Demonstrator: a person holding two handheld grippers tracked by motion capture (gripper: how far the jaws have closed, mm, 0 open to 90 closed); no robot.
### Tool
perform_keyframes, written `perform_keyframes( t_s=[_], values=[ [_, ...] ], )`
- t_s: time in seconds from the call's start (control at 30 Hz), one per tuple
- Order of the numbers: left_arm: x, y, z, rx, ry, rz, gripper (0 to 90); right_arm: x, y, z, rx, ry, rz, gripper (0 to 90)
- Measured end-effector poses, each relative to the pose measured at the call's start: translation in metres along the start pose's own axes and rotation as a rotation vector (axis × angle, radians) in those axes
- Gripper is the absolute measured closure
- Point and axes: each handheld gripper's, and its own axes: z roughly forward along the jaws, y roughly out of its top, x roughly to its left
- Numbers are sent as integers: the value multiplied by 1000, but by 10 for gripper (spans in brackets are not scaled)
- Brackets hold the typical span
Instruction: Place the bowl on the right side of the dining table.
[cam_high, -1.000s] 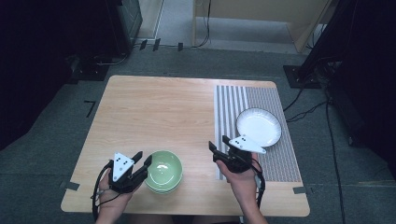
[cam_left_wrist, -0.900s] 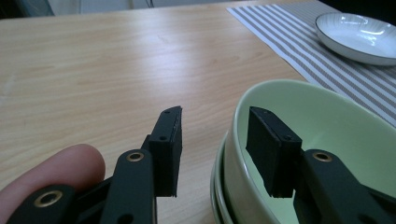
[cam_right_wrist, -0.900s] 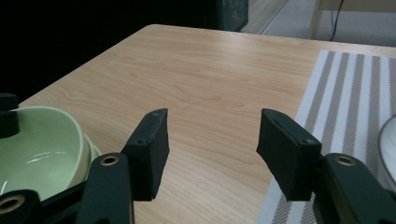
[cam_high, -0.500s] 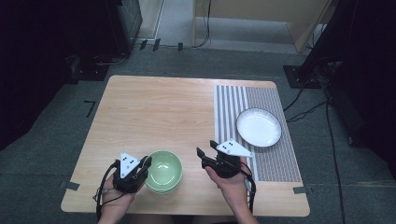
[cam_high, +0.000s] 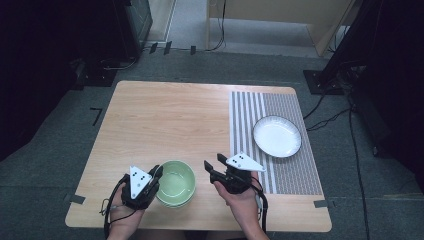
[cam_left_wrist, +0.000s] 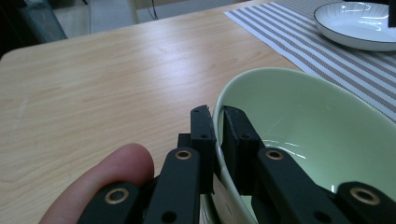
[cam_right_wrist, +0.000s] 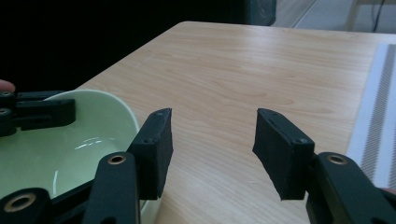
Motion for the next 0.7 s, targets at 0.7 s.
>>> perform_keyframes(
  t_s=[0.7],
  values=[
    [-10, 4, -14, -154, 0, 43, 828, 28, -17, 22, 69, 151, 22, 691]
  ],
)
